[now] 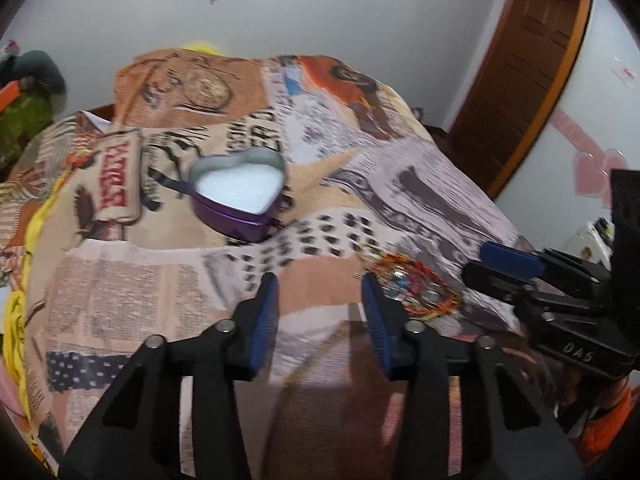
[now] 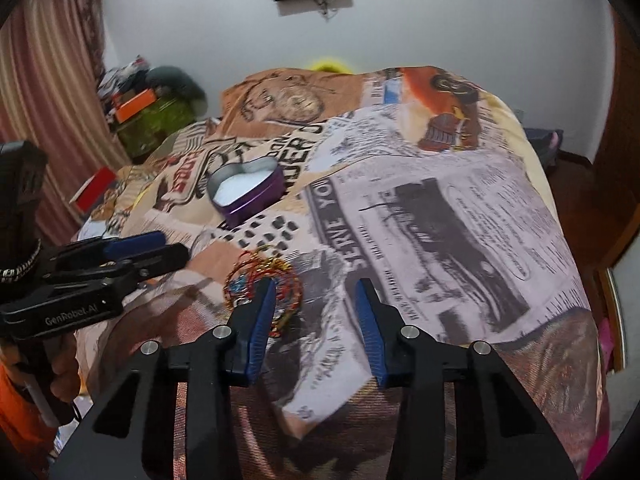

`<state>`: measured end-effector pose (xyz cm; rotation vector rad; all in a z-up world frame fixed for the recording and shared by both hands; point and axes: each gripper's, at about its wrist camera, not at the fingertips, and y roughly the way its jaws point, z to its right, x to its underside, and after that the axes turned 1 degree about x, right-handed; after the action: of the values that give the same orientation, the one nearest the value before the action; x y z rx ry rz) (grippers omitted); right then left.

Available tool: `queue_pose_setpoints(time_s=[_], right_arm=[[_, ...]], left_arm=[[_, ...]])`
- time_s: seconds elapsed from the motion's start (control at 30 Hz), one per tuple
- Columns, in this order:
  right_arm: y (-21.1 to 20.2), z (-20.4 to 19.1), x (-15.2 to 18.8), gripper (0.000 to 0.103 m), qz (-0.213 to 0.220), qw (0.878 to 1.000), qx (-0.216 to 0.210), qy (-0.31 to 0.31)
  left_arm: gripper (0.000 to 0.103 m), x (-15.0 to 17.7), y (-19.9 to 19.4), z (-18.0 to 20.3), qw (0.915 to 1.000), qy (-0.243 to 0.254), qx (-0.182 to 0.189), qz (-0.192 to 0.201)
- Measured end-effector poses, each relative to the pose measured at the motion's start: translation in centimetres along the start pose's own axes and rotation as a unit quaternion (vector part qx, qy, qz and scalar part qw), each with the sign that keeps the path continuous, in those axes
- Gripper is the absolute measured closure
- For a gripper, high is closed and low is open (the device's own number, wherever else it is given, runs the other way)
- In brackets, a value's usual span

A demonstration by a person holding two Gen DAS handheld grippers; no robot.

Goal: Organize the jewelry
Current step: 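Move both grippers down toward the jewelry pile beside the heart tin, then grasp the orange wire bracelet with the left gripper while the right gripper grasps a silver ring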

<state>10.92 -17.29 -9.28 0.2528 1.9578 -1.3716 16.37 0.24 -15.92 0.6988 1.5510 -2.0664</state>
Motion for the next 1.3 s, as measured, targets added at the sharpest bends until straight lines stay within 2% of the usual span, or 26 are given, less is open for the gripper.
queue_pose_setpoints(time_s=[0.2,0.3,0.47,0.53,0.57,0.67,0.9,1.07,1.3], right_arm=[[0.4,0.0,-0.1,0.066,-0.004,1.0,0.017,-0.005],[0.4,0.3,-0.1,0.066,-0.005,1.0,0.018,-0.003],[-0.1,1.0,0.1,0.066,0.001,1.0,0.021,0.007],[-0.2,1.3,0.2,0.066,0.003,1.0,0.019,0.014],[-0.3,1.4,0.2,0.066,0.004,1.0,0.017,0.017],[-0.4,1.6,0.2,0.066,0.005,1.0,0.011,0.025],[-0.7,1.6,0.4,0.066,0.009,1.0,0.009,0.023],[-0.9,1.5,0.3,0.066,0.011,1.0,0.006,0.026],[-0.4,0.5,-0.1,0.066,0.002,1.0,0.004,0.005]], left_arm=[[0.072,-0.2,1.1,1.5,0.9989,-0.002,0.039,-0.025],[0.076,-0.1,1.8,2.1,0.9982,-0.006,0.045,-0.038],[0.077,0.2,2.7,2.5,0.9965,-0.026,0.058,-0.055],[0.082,0.2,2.8,2.6,0.9962,-0.029,0.06,-0.056],[0.09,0.3,2.9,2.7,0.9958,-0.031,0.064,-0.058],[0.1,0.5,3.0,2.7,0.9958,-0.034,0.062,-0.058],[0.102,0.3,1.7,3.1,0.9973,-0.026,0.055,-0.039],[0.102,-0.4,-0.4,3.6,0.999,-0.007,0.043,-0.005],[0.102,-1.4,-2.7,2.5,0.9986,-0.01,0.038,0.034]])
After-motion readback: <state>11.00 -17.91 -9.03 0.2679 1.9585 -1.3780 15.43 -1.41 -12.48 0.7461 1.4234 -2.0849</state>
